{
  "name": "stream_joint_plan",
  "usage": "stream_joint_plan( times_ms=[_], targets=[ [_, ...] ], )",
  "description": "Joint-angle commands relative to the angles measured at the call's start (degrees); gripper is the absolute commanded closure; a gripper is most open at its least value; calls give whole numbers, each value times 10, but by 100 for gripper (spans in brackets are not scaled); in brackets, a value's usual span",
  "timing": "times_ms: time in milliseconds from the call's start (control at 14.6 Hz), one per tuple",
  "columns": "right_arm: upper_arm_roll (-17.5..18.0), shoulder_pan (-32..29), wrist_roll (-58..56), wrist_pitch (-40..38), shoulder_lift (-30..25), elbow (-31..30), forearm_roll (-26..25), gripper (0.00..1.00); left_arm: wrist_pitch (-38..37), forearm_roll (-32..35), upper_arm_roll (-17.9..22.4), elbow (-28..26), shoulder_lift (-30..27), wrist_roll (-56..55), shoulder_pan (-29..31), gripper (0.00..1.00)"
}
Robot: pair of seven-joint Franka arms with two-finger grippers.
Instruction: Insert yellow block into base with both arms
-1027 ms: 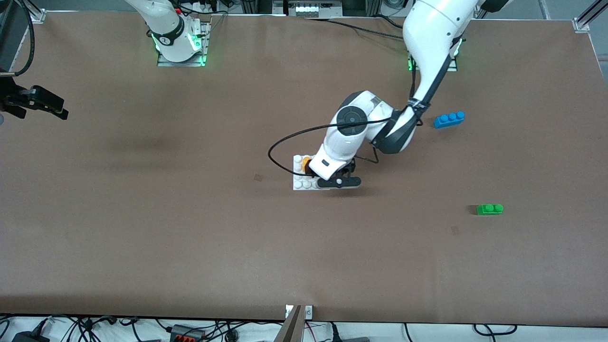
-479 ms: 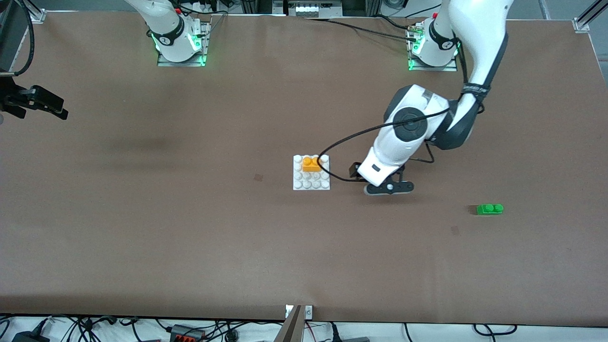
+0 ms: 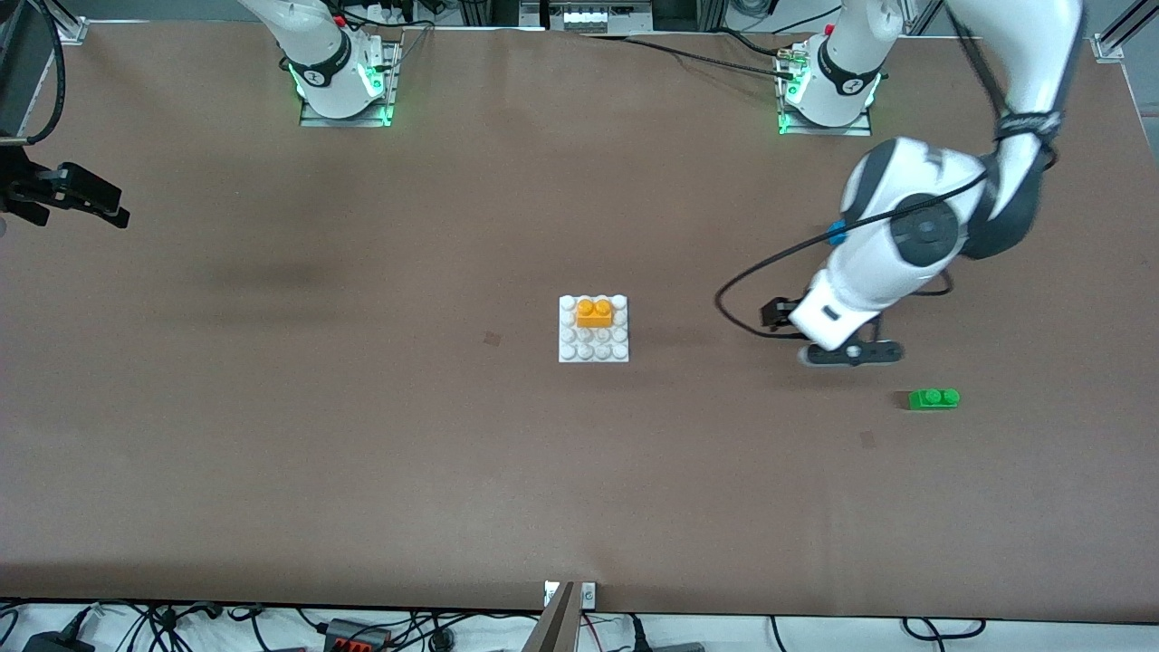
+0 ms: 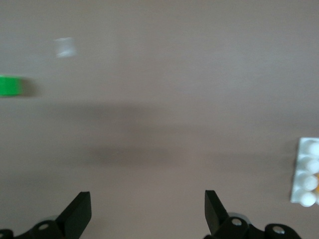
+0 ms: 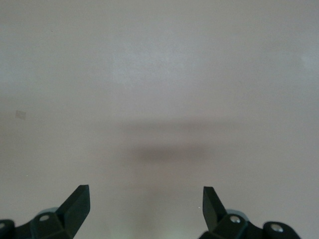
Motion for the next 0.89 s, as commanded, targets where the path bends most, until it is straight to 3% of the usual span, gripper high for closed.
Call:
stream_joint_plan(
  times_ms=[0, 137, 411, 821],
  targets=[
    [2, 0, 5, -9, 1, 10, -4, 0, -72, -17, -6, -13, -88, 20, 35, 0],
    [2, 0, 5, -9, 1, 10, -5, 0, -110, -39, -8, 15, -118, 38, 51, 0],
    [1, 0, 4, -9, 1, 10, -5, 0, -204, -39, -1, 107, -118, 38, 72, 0],
    [2, 0, 4, -9, 1, 9, -5, 0, -223, -41, -3, 112, -120, 41, 81, 0]
  ],
)
